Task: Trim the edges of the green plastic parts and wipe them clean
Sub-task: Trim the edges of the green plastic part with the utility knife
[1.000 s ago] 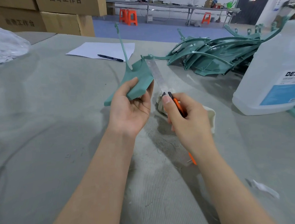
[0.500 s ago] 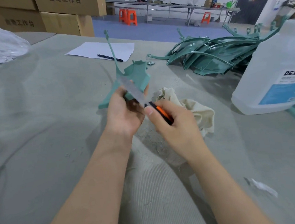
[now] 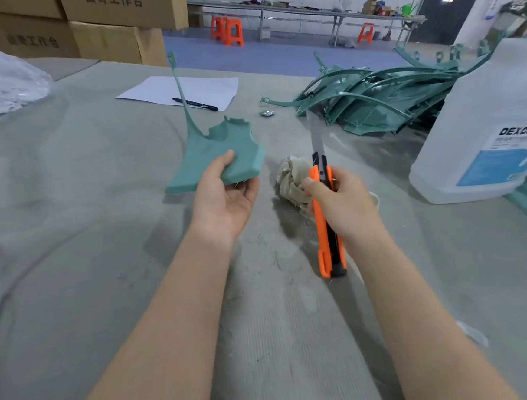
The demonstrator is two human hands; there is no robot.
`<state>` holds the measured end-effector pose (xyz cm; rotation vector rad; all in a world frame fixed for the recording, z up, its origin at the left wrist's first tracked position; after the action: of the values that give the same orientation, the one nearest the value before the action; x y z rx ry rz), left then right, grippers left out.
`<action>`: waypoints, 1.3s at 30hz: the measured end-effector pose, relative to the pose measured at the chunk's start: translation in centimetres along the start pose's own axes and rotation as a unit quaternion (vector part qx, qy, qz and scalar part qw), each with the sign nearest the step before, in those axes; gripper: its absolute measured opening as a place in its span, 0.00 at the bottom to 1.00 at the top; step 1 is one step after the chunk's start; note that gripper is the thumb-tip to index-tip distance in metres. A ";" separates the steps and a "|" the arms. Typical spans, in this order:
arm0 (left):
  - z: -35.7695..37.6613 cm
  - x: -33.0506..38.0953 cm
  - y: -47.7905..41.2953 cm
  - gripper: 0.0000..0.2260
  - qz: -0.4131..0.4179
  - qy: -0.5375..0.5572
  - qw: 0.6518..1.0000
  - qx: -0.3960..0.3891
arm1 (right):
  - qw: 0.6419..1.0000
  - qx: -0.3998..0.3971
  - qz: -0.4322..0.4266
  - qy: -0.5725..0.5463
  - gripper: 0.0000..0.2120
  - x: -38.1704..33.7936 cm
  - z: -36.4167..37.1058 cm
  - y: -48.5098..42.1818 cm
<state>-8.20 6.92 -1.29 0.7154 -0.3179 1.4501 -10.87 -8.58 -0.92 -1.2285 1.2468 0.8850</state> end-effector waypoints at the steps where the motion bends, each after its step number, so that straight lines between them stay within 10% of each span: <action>1: -0.1 0.0 -0.1 0.03 0.002 -0.012 1.000 0.006 | 1.000 -0.004 0.010 -0.011 0.06 -0.2 -0.1 -0.5; 17: -0.4 -0.8 -2.4 0.11 0.037 -0.074 0.995 0.046 | 0.978 -0.020 0.039 -0.206 0.04 1.1 2.8 -2.6; 25: 1.0 -0.3 -1.2 0.27 0.103 -0.100 0.989 0.045 | 0.980 -0.072 -0.155 0.103 0.17 -1.0 3.9 -1.1; 39: 1.9 1.0 0.1 0.29 0.075 -0.106 0.992 0.000 | 0.938 -0.039 -0.236 0.251 0.14 0.1 4.9 -0.2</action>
<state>-7.72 6.51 0.78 0.8622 -0.5445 1.5174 -9.73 -3.83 -1.52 -1.7960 1.2256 0.2721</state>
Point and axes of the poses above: each hand's wrist, its own y-axis away from the middle knuckle, its own z-axis out of the palm, x = y × z, the point moved 1 cm from there along -y, towards the middle knuckle, and after that the axes turned 11 degrees about -y, right-handed, at the moved point
